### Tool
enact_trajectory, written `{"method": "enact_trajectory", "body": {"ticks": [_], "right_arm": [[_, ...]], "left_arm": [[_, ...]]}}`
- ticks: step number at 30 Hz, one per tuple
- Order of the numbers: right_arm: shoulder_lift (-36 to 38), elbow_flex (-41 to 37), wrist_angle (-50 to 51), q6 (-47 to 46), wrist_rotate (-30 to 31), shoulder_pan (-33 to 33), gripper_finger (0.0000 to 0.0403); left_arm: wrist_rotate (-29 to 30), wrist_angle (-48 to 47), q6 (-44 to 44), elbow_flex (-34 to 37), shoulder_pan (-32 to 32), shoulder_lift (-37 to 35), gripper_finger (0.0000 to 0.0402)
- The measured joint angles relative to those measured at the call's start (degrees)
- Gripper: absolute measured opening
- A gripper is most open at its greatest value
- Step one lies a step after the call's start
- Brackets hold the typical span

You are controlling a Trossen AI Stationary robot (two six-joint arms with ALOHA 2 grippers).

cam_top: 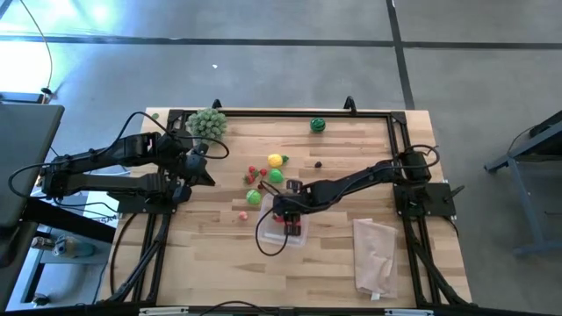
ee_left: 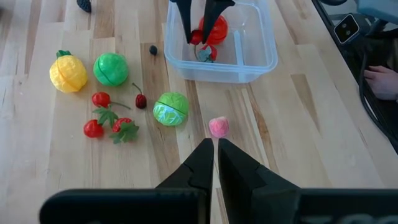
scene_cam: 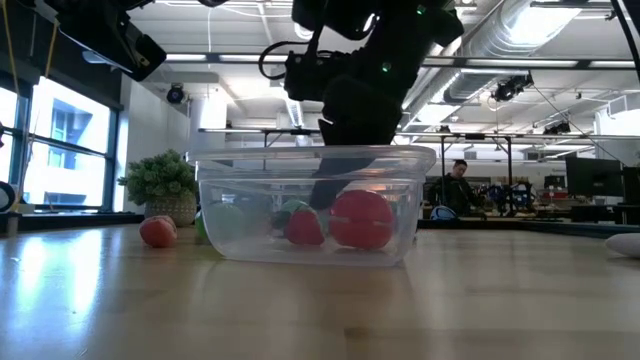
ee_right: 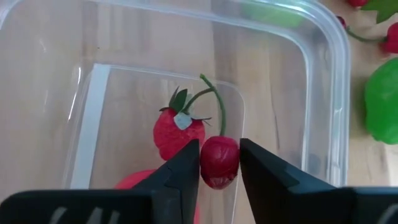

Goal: Pick and placing Produce into tupperware
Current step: Put the red cherry into the transparent bin, then put the black berry into the transparent bin

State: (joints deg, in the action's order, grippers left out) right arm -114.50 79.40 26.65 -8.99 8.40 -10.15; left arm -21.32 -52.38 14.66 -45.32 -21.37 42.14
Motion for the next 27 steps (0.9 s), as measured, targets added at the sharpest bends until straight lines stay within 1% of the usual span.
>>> {"method": "enact_trajectory", "body": {"ticks": [5,10,15,18,22,24,27], "right_arm": [[0.0,0.0,0.0,0.0,0.0,0.0,0.0122],[0.4,0.0,-0.1,0.6,0.0,-0.1,0.0124],[4.9,0.0,0.3,1.7,1.3,-1.7,0.0124],[9.2,0.0,2.0,2.6,5.5,-3.0,0.0124],[15.9,-0.2,5.4,3.3,14.7,-5.0,0.0124],[19.8,-1.8,5.4,3.5,18.9,-5.6,0.0124],[25.8,-6.9,3.9,2.9,23.2,-5.5,0.0124]], "left_arm": [[0.0,0.0,0.0,0.0,0.0,0.0,0.0014],[0.0,0.0,0.0,0.0,0.0,0.0,0.0014],[0.0,0.0,0.0,0.0,0.0,0.0,0.0014],[0.0,0.0,0.0,0.0,0.0,0.0,0.0014],[0.0,0.0,0.0,0.0,0.0,0.0,0.0014],[0.0,0.0,0.0,0.0,0.0,0.0,0.0014],[0.0,0.0,0.0,0.0,0.0,0.0,0.0014]]}}
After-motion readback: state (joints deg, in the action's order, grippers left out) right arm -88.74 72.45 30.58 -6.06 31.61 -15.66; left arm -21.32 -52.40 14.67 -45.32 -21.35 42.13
